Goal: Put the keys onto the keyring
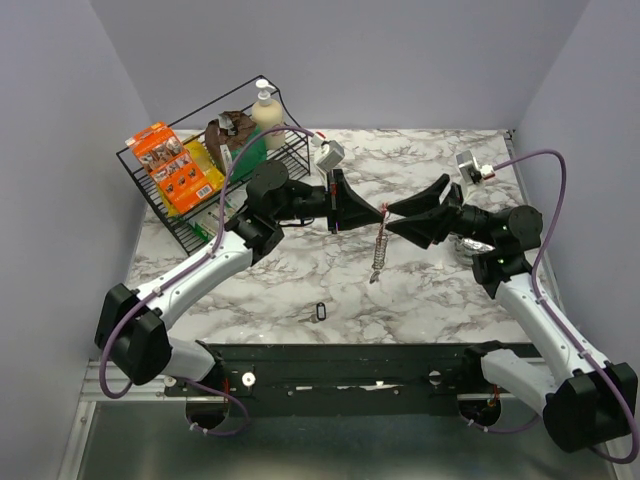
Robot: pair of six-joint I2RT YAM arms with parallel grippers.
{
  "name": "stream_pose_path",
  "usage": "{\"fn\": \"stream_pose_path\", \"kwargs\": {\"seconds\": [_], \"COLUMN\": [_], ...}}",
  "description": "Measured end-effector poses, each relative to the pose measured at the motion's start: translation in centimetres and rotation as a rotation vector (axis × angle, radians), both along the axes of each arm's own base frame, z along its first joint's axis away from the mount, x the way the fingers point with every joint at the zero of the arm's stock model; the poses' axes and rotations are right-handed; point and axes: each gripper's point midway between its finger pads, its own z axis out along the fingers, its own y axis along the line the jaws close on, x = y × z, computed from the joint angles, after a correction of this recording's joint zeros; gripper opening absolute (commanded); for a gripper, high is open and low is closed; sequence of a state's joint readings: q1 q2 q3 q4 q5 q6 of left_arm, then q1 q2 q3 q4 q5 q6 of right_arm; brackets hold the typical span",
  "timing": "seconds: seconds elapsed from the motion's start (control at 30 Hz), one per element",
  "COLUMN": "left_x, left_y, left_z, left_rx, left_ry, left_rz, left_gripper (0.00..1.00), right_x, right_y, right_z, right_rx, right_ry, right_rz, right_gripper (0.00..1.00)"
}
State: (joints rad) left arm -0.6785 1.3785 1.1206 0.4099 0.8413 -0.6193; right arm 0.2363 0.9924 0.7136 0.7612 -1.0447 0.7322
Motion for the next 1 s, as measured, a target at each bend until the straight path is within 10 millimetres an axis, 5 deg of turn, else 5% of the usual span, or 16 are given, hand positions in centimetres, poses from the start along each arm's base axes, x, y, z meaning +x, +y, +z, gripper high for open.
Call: {"fn": "stream_pose_path", "kwargs": {"seconds": [0.3, 0.73, 1.0], "left_x": [0.6, 0.5, 0.1], "left_y": [0.5, 3.4, 5.1], "left_z": [-1.4, -1.0, -2.7], "left_rx": [0.074, 0.130, 0.158], "left_ry": [-0.020, -0.184, -0.303], "left_rz": [0.055, 0.194, 0.249], "left_gripper": [0.00, 0.00, 0.00], "right_x": [-0.7, -0.6, -0.4], "right_y": [-0.3, -0.5, -0.6], "right_z": [0.7, -0.2, -0.8], "right_rx": [0.001, -0.027, -0.043], "right_ry": [-0.053, -0.048, -0.041], "right_rz": [-0.020, -0.052, -0.057], "right_gripper": [0.91, 0.97, 1.00]}}
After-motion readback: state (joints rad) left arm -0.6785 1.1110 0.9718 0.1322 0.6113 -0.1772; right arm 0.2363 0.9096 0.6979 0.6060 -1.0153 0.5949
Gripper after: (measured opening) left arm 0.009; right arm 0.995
